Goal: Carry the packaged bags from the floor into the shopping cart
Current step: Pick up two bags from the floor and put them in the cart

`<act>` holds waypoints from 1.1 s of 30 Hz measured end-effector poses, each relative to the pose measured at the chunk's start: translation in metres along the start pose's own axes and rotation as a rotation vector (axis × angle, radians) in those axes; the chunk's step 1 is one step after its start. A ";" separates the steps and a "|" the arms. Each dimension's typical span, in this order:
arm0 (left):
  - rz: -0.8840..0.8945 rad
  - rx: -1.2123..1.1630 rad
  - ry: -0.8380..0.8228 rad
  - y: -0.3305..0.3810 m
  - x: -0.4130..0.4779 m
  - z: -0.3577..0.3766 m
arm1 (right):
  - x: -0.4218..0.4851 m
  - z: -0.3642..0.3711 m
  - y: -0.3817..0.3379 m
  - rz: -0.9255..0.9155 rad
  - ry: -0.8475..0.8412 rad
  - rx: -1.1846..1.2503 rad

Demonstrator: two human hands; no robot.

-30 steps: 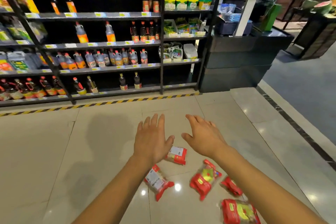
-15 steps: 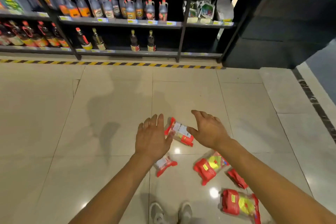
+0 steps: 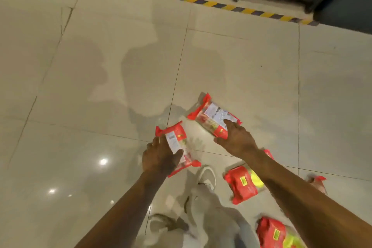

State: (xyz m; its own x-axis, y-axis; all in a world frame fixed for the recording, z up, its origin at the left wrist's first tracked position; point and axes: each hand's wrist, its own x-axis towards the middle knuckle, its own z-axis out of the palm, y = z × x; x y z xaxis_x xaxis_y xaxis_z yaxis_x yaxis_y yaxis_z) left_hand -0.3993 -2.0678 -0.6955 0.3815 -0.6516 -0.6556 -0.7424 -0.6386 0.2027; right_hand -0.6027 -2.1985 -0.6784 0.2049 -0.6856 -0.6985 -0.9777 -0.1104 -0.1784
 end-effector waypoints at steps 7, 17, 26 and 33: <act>-0.257 -0.305 -0.068 -0.053 0.168 0.201 | 0.203 0.126 0.068 0.053 0.024 0.086; -0.467 -0.892 0.006 -0.081 0.269 0.279 | 0.378 0.161 0.111 0.137 -0.013 0.174; -0.395 -1.020 0.301 -0.089 0.212 0.196 | 0.254 0.157 0.037 -0.010 0.016 0.441; -0.265 -1.077 0.685 -0.116 -0.022 -0.090 | -0.002 -0.052 -0.140 -0.318 0.222 0.491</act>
State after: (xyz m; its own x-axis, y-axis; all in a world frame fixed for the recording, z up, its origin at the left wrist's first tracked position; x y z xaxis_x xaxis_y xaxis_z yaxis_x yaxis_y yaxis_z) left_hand -0.2721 -2.0165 -0.6395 0.8862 -0.3273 -0.3277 0.0877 -0.5761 0.8127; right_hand -0.4689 -2.2194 -0.6158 0.4167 -0.8127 -0.4072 -0.7248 -0.0267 -0.6884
